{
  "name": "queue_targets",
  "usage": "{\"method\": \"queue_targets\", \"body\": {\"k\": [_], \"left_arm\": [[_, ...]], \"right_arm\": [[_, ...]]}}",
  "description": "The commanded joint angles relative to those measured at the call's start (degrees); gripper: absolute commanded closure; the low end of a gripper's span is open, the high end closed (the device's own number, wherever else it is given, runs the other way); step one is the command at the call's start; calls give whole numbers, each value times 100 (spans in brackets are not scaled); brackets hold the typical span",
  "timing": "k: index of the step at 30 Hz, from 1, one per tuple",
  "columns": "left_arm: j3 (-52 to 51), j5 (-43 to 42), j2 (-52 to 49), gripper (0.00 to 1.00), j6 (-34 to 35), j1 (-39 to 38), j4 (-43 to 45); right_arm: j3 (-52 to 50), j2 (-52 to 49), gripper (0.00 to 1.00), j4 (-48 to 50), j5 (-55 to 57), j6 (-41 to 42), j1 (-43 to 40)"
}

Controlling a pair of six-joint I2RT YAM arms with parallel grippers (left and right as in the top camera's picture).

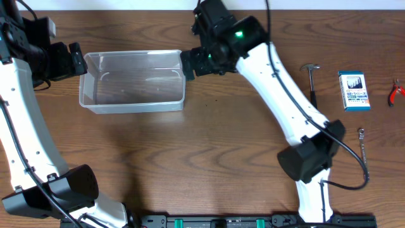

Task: Pack container
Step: 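Raise both arms and move the right gripper toward the clear container, then grip the container's right rim with the right gripper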

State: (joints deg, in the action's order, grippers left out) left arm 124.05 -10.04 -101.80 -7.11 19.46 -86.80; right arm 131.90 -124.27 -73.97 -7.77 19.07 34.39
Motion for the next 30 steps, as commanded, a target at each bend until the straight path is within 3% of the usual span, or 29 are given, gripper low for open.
{"method": "queue_targets", "body": {"k": [1, 13, 30], "left_arm": [[-2, 59, 4, 2, 98, 24, -22], [-2, 59, 4, 2, 98, 24, -20], [-2, 48, 4, 2, 98, 24, -317]], "right_arm": [[127, -221, 1, -20, 243, 0, 153], [127, -715, 1, -17, 918, -153, 695], [125, -1108, 1, 212, 1102, 586, 595]]}}
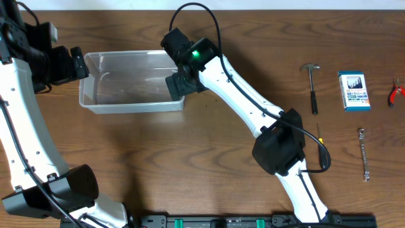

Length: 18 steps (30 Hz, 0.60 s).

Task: Pack container
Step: 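Grip the container's right rim with the right gripper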

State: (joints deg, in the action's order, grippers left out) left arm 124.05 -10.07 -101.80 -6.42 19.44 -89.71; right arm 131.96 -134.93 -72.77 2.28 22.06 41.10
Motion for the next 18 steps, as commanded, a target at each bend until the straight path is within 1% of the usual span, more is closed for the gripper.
{"method": "queue_targets", "body": {"k": [1, 7, 18], "left_arm": [[-2, 48, 4, 2, 28, 26, -26], [-2, 48, 4, 2, 28, 26, -96], [-2, 50, 4, 2, 26, 26, -278]], "right_arm": [[118, -42, 1, 155, 94, 334, -81], [116, -83, 1, 533, 94, 627, -98], [116, -459, 1, 522, 90, 734, -356]]}}
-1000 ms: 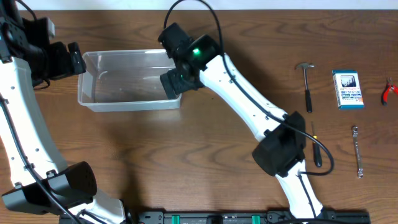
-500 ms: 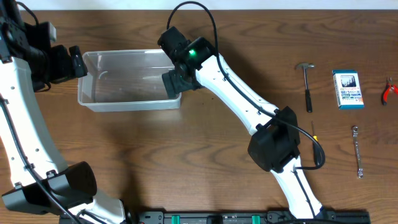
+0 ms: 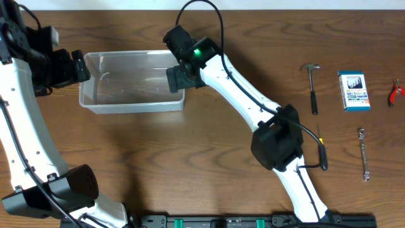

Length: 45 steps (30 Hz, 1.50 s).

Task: Pack container
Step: 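Grip the container's right rim with the right gripper, then drag the clear container rightward toward table center with the right gripper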

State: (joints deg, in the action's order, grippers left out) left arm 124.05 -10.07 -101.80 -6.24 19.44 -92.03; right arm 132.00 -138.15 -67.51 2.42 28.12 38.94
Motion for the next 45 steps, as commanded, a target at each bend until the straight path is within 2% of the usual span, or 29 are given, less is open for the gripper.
{"method": "queue_targets", "body": {"k": [1, 8, 12, 14, 22, 25, 30, 38, 45], "left_arm": [[-2, 50, 2, 2, 9, 26, -44], [-2, 48, -2, 2, 9, 26, -26], [-2, 50, -2, 2, 9, 26, -26], [-2, 48, -2, 2, 9, 26, -28], [-2, 50, -2, 2, 9, 26, -28], [-2, 50, -2, 2, 9, 26, -28], [-2, 50, -2, 2, 9, 26, -28], [-2, 50, -2, 2, 9, 26, -28], [-2, 50, -2, 2, 9, 26, -26]], "right_arm": [[111, -138, 1, -2, 76, 168, -195], [111, -144, 2, -17, -39, 186, -402], [111, -144, 8, 26, -129, 184, -426], [111, -144, 15, 50, -138, 184, -420], [111, -144, 79, 66, -136, 186, -409], [111, -144, 97, 59, -136, 184, -409], [111, -144, 99, -61, -37, 186, -409], [114, -92, 99, -861, 168, 188, -463], [114, 321, 99, -1163, 190, 92, -514]]}}
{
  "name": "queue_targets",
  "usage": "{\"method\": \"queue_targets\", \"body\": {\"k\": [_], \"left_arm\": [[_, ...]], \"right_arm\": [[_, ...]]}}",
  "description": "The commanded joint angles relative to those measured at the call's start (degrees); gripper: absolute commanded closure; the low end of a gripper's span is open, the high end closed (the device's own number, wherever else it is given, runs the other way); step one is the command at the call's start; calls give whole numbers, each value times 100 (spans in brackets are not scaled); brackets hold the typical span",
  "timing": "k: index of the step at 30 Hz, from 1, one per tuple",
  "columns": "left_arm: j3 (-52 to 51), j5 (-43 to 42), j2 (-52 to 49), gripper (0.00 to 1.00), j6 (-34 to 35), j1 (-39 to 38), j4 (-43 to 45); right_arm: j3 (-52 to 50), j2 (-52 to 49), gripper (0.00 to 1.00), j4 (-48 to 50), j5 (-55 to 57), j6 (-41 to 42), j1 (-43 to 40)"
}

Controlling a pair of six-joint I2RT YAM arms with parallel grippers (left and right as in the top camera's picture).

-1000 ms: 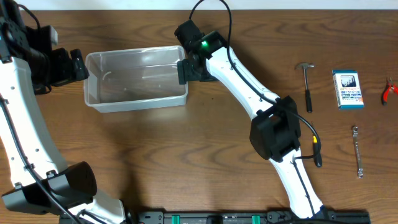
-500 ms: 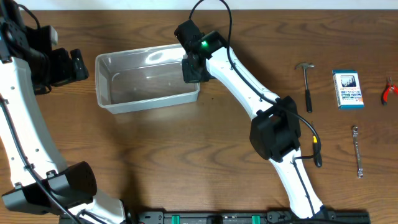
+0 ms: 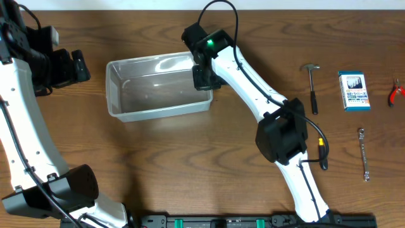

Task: Pack container
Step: 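Drag the clear container rightward toward table center with the right gripper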

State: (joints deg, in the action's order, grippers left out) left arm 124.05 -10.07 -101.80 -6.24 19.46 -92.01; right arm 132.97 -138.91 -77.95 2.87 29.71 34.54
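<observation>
In the overhead view the clear plastic container (image 3: 158,88) lies left of the table's middle, slightly skewed, and I see nothing inside it. My right gripper (image 3: 204,78) sits at the container's right end wall, shut on its rim. My left gripper (image 3: 81,66) hovers at the far left, open and holding nothing, a short gap away from the container's left wall. The tools for packing lie far to the right: a hammer (image 3: 311,81), a blue and white box (image 3: 354,90), red pliers (image 3: 397,92) and a wrench (image 3: 363,153).
The right arm (image 3: 253,82) stretches diagonally from its base at the bottom up to the container. The left arm (image 3: 19,120) runs along the table's left edge. Bare wood lies between the container and the tools.
The container now lies further right and slightly turned, with my right gripper still at its right end. The left gripper has stayed in place, so a gap now separates it from the container.
First the right gripper was just outside the container's right end and the left gripper at its left end. Then the right gripper stood on the right wall and stayed there. Now the container sits further right, away from the left gripper.
</observation>
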Motion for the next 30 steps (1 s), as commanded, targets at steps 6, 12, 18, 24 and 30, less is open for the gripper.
{"method": "queue_targets", "body": {"k": [6, 12, 18, 24, 30], "left_arm": [[-2, 48, -2, 2, 9, 24, -37], [-2, 50, -2, 2, 9, 24, -35], [-2, 50, -2, 2, 9, 24, -42], [-2, 50, -2, 2, 9, 24, -79], [-2, 50, -2, 2, 9, 24, -122]], "right_arm": [[17, 951, 99, -721, 450, -195, -131], [17, 1384, 99, -1322, 636, -225, -236], [15, 1670, 99, -1613, 634, -409, -299], [-44, 1777, 99, -1937, 597, -490, -308], [-219, 2096, 99, -1939, 616, -494, -348]]}}
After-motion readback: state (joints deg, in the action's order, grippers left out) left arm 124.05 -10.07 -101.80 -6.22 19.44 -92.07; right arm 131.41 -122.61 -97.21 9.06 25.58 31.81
